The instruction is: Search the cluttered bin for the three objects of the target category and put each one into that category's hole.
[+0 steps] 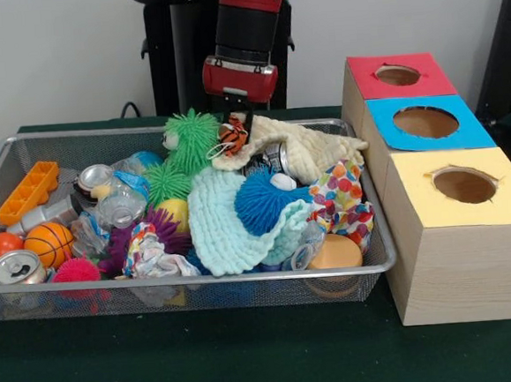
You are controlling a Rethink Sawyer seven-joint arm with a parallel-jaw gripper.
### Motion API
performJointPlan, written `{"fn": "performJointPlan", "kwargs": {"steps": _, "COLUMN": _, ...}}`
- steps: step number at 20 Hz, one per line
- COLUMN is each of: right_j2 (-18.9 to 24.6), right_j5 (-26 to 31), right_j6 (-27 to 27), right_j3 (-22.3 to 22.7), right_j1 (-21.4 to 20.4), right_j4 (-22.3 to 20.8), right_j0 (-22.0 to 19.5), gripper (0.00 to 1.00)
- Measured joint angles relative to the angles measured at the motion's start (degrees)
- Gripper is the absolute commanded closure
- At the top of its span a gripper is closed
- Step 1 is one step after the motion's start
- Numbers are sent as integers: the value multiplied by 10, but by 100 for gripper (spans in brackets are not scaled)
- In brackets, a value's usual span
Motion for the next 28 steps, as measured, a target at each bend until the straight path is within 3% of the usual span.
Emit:
{"fn": "performJointPlan", "kwargs": {"steps": 14, "right_j2": 0, "right_j5": -14, "right_j6": 0, "right_j3": 8, "right_j1": -7, "right_j4": 8, "right_j0": 12, "gripper": 100}}
{"fn": "performJointPlan", "kwargs": {"steps": 28, "right_j2": 0, "right_j5": -11, "right_j6": 0, "right_j3": 41, "right_j1": -62, "right_j4": 77, "right_j0": 77, "gripper": 100}}
